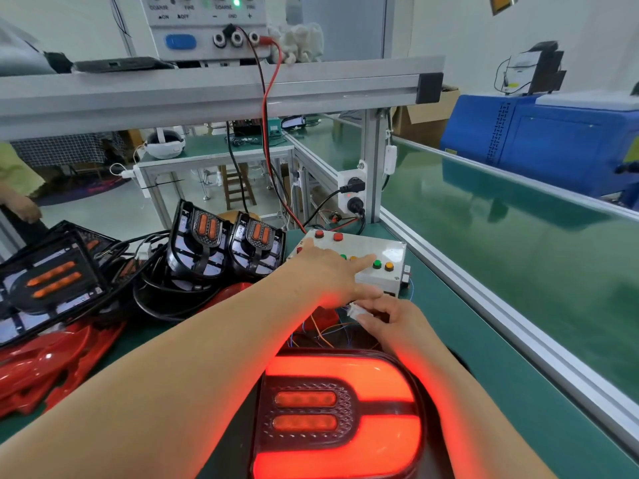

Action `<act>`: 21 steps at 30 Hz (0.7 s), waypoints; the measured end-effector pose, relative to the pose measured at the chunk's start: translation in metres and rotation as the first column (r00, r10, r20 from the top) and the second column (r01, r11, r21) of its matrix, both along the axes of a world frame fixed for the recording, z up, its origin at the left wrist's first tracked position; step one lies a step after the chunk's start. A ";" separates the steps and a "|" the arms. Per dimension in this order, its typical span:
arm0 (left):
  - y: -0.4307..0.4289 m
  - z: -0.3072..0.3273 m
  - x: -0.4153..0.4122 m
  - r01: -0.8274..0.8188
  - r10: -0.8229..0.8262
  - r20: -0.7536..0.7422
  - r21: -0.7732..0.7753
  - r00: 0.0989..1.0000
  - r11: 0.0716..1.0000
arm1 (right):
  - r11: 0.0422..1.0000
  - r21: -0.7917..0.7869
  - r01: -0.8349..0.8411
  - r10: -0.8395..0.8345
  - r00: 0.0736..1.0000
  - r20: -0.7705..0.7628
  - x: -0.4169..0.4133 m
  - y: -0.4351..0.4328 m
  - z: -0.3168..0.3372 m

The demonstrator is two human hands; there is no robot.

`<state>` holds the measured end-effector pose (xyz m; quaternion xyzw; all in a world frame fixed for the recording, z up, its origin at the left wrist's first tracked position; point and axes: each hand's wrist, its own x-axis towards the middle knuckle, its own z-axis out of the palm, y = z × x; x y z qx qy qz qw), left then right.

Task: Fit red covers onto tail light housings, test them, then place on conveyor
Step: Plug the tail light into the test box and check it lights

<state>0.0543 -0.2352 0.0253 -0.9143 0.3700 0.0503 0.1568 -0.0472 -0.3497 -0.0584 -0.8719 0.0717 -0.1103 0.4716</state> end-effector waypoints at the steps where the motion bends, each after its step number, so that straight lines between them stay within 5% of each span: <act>1: -0.002 0.001 0.000 0.002 -0.002 -0.006 0.016 1.000 1.000 | 1.000 -0.003 -0.002 0.002 1.000 -0.006 0.000 0.000 0.000; 21: -0.007 -0.002 0.004 -0.065 0.068 -0.088 0.031 0.994 0.997 | 1.000 0.019 -0.006 0.006 1.000 -0.014 -0.001 0.000 0.000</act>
